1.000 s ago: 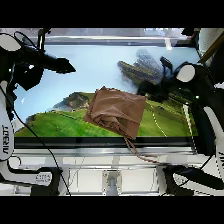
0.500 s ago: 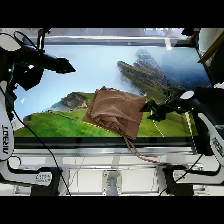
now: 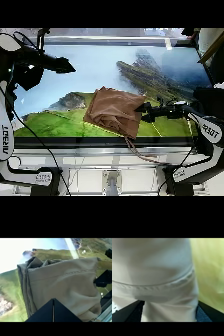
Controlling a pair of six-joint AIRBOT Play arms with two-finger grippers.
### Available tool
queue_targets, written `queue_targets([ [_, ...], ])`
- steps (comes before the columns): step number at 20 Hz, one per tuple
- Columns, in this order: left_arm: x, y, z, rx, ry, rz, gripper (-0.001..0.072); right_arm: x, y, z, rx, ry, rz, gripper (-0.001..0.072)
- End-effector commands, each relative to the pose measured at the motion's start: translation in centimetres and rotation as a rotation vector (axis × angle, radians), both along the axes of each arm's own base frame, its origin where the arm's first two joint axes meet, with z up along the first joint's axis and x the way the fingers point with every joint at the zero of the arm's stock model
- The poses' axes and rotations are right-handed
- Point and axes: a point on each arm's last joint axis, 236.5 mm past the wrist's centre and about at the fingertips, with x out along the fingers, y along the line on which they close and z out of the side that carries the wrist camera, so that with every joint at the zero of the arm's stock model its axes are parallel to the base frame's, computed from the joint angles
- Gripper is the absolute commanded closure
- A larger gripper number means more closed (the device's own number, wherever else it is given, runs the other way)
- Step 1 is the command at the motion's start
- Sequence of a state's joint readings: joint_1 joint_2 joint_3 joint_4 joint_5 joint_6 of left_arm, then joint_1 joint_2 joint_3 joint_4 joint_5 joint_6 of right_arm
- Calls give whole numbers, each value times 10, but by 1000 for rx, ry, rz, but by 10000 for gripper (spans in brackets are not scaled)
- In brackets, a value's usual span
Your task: Fold the clothes and pants, and hang the long-sleeved shirts on hangers.
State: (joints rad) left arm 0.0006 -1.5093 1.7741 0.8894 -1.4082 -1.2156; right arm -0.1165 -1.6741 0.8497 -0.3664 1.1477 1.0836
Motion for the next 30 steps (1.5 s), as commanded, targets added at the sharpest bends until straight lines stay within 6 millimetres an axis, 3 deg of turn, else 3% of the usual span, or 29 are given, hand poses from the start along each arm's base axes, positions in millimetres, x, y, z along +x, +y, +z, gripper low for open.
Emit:
queue_targets([
  [1,0,1,0,-1,2,4,697,6,30,5,33,-54,42,39],
  [2,0,1,0,-1,2,4,697,3,41,5,34,-59,72,44],
  [3,0,1,0,-1,2,4,697,-1,52,7,35,-69,103,146],
  [4,0,1,0,-1,2,4,697,-3,61,11,43,-77,125,422],
  [5,0,1,0,-1,2,4,697,-3,67,16,53,-86,140,597],
  [7,0,1,0,-1,2,3,697,2,71,35,99,-118,166,622],
  [8,0,1,0,-1,2,3,697,9,69,48,125,-141,172,667],
  [10,0,1,0,-1,2,3,697,30,55,80,140,-222,156,668],
  [13,0,1,0,-1,1,3,696,71,1,138,92,-371,40,668],
  [16,0,1,0,-1,1,3,696,88,-91,187,-61,-457,-111,668],
  [18,0,1,0,-1,1,4,697,83,-162,210,-175,-466,-242,668],
  [20,0,1,0,-1,1,4,697,61,-231,228,-269,-452,-363,669],
  [24,0,1,0,-1,2,4,697,-16,-353,250,-411,-399,-646,670],
  [27,0,0,0,-2,2,4,697,-103,-409,238,-488,-239,-802,670],
  [30,0,1,0,-9,14,18,697,-184,-449,231,-573,-111,-985,671],
])
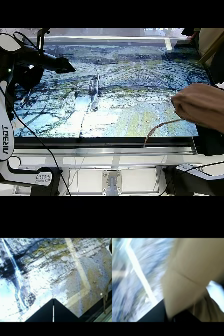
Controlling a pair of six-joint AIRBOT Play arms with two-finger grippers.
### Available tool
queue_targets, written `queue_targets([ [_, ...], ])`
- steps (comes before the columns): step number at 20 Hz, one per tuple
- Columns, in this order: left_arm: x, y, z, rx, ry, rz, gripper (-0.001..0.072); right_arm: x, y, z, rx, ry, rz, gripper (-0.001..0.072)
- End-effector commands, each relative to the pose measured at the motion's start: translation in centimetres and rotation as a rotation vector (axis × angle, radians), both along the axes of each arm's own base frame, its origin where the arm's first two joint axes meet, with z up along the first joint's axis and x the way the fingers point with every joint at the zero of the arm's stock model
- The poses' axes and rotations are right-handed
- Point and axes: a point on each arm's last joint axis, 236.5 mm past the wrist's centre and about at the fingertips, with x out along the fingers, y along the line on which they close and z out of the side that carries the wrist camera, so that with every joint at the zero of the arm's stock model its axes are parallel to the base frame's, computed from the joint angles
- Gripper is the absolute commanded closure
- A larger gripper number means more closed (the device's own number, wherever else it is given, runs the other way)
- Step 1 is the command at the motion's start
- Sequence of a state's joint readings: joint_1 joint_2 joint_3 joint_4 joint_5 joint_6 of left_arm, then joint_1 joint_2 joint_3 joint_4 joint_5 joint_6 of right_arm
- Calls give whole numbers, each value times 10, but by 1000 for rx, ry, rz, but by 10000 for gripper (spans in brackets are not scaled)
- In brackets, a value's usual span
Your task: Fold the clothes and pants, and hang the long-sleeved shirts on hangers.
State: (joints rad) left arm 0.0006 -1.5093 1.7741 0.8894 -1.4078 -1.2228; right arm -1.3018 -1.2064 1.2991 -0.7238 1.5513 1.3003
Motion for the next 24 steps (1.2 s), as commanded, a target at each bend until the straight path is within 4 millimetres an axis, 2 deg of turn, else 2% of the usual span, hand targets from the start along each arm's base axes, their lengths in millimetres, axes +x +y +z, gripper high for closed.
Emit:
queue_targets([
  [1,0,1,0,-9,16,20,696,-106,-40,-11,9,130,-264,670],
  [3,0,1,0,-9,16,20,697,-149,-49,-28,53,232,-396,669],
  [4,0,1,0,-9,17,20,697,-165,-50,-42,75,306,-441,668],
  [5,0,1,0,-9,17,20,697,-173,-47,-54,90,354,-450,639],
  [6,0,1,0,-10,17,20,696,-168,-43,-60,105,353,-437,422],
  [7,0,1,0,-10,17,20,697,-162,-40,-62,112,351,-416,255],
  [8,0,1,0,-10,17,20,696,-156,-40,-59,121,346,-421,252],
  [10,0,0,0,-10,17,20,697,-139,-47,-35,118,288,-459,257],
  [12,0,1,0,-10,17,20,697,-110,-55,18,56,150,-444,263],
  [14,0,1,0,-9,17,20,696,-73,-55,82,-61,-21,-392,263],
  [15,0,1,0,-9,17,20,696,-49,-42,112,-110,-113,-327,263],
  [16,0,1,0,-9,17,21,696,-24,-18,134,-153,-188,-213,263],
  [17,0,1,0,-10,17,20,696,2,17,152,-179,-255,-80,263],
  [19,1,1,-2,-10,21,20,696,41,84,168,-219,-308,134,263],
  [20,1,1,-3,-9,23,20,696,55,118,168,-257,-311,257,263],
  [22,1,1,-3,-9,24,20,696,70,172,155,-293,-265,436,263],
  [24,1,1,-3,-9,24,20,696,74,210,135,-322,-191,575,264],
])
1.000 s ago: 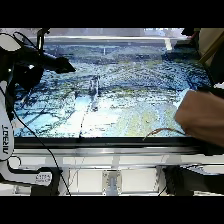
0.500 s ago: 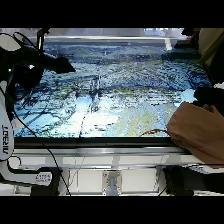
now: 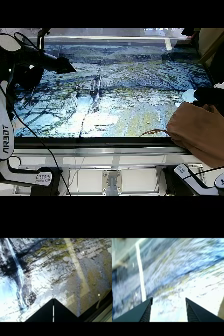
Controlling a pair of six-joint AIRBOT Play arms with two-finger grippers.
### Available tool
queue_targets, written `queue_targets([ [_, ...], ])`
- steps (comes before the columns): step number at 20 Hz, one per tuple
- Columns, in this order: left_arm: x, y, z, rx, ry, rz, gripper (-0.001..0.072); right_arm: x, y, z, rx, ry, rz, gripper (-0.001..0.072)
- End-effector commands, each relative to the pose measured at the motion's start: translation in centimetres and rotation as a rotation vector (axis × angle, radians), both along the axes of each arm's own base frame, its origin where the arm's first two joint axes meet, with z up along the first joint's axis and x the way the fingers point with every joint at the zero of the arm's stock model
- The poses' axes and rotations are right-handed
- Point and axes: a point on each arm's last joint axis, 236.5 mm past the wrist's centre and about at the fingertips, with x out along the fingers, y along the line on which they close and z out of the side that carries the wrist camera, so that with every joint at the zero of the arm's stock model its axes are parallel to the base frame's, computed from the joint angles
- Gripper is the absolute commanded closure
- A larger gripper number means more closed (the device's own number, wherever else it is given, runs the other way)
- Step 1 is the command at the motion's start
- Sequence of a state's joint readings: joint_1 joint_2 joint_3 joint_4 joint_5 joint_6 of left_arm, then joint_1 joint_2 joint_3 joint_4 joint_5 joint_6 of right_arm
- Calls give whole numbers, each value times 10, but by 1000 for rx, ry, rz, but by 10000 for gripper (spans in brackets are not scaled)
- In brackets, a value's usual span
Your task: Fold the clothes and pants, and hang the long-sleeved shirts on hangers.
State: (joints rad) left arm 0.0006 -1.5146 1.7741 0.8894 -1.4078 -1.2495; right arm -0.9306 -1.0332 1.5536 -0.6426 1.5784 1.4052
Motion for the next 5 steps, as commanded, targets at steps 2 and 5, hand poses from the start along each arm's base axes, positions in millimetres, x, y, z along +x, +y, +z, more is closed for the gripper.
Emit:
queue_targets([
  [2,0,1,-1,0,2,1,696,8,98,-26,-157,108,319,263],
  [5,0,1,-1,0,1,1,695,8,133,-32,-199,122,428,263],
])
